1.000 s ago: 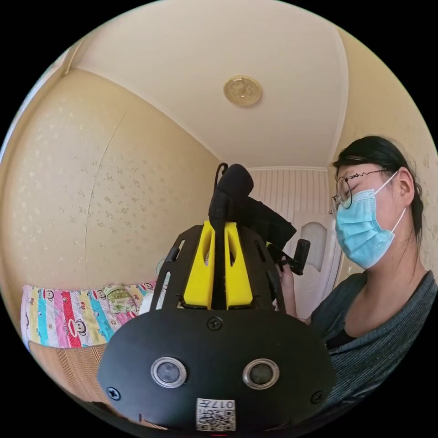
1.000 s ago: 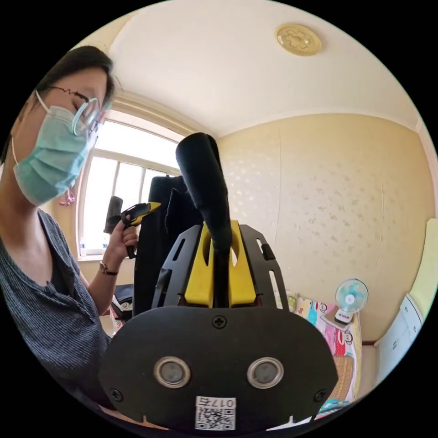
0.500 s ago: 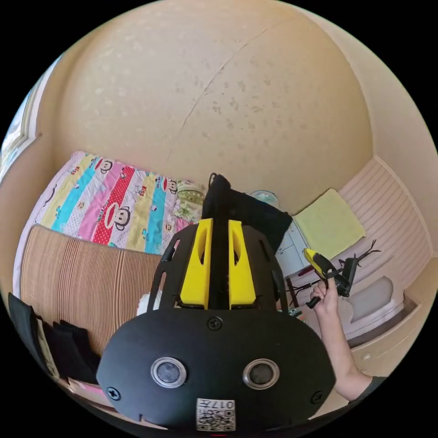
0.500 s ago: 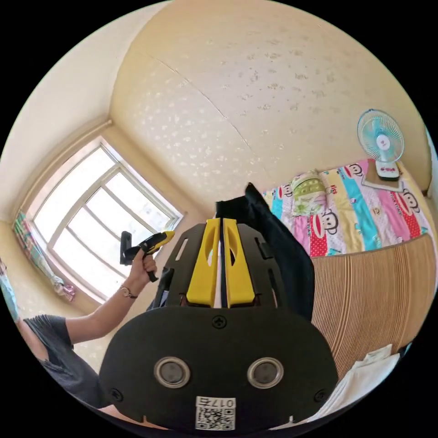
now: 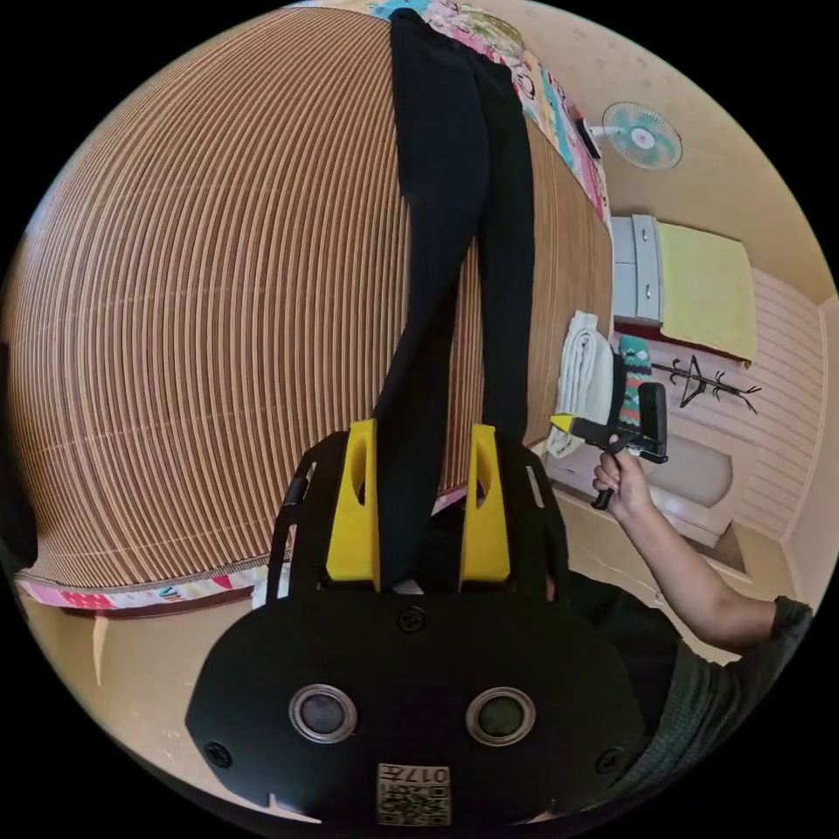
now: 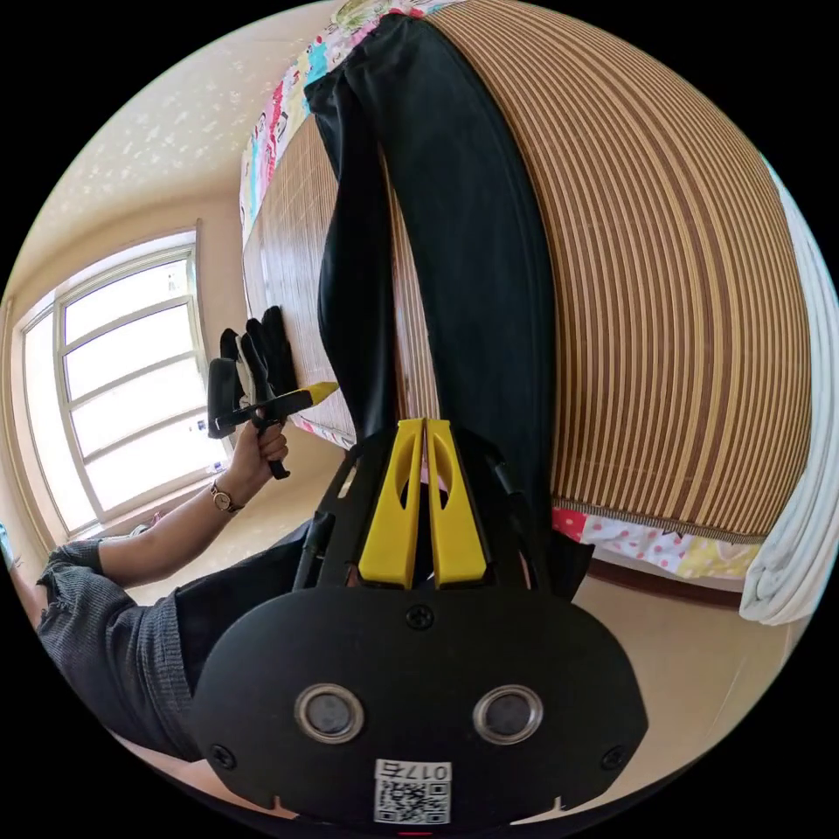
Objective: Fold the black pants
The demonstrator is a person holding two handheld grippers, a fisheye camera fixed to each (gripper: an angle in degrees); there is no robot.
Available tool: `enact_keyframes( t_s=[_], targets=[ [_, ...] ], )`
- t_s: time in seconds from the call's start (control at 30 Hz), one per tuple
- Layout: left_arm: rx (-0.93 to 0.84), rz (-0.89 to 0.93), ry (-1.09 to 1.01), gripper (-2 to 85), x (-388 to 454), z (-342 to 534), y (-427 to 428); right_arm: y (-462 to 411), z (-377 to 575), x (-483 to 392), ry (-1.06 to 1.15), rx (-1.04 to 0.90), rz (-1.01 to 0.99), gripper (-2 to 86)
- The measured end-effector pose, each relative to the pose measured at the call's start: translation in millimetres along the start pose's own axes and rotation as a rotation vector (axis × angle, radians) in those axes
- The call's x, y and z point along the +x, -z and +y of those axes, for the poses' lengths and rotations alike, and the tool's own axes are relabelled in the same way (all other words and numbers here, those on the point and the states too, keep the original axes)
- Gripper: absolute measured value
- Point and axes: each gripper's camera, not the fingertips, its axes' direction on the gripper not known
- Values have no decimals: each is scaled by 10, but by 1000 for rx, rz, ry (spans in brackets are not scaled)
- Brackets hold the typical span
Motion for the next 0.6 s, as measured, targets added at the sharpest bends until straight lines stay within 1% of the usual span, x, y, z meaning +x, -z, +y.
enact_keyframes(
  t_s=[0.07, 0.1, 0.13, 0.17, 0.23, 0.27, 0.3, 0.33, 0.37, 0.4, 0.43, 0.47, 0.5, 0.57, 0.6],
  targets=[
    [-24, -65, 20, 129, -10, -70, -56, 56, 166, 232, -12, -49, 7, 5],
    [-75, -88, 25, 108, -33, -140, -97, 71, 200, 280, -9, -68, 3, 5],
    [-103, -103, 24, 81, -45, -172, -100, 117, 275, 359, 5, -100, -7, 5],
    [-154, -110, -2, 26, -64, -225, -64, 191, 362, 423, 19, -115, -18, 4],
    [-142, 53, -97, 12, -80, -241, 126, 342, 510, 509, 38, -109, -50, 4],
    [-92, 290, -167, 6, -118, -203, 313, 443, 610, 573, 52, -102, -81, 4],
    [-37, 528, -168, 2, -235, -150, 477, 489, 660, 608, 56, -100, -93, 4],
    [-13, 615, -143, 0, -317, -124, 534, 567, 760, 689, 55, -96, -101, 4],
    [39, 716, -71, -3, -504, -62, 617, 624, 859, 787, 40, -96, -91, 4],
    [75, 659, 24, -3, -685, 9, 662, 643, 903, 841, 27, -100, -85, 4],
    [86, 590, 75, -3, -771, 43, 674, 671, 987, 950, -1, -109, -79, 4],
    [89, 463, 182, -1, -933, 94, 672, 698, 1067, 1045, -18, -114, -92, 5],
    [61, 395, 288, 4, -1090, 125, 631, 713, 1106, 1085, -22, -114, -103, 6],
    [10, 364, 368, 19, -1231, 143, 562, 752, 1265, 1225, -49, -130, -121, 10],
    [-23, 336, 360, 31, -1241, 142, 531, 758, 1307, 1253, -56, -137, -115, 12]
  ],
)
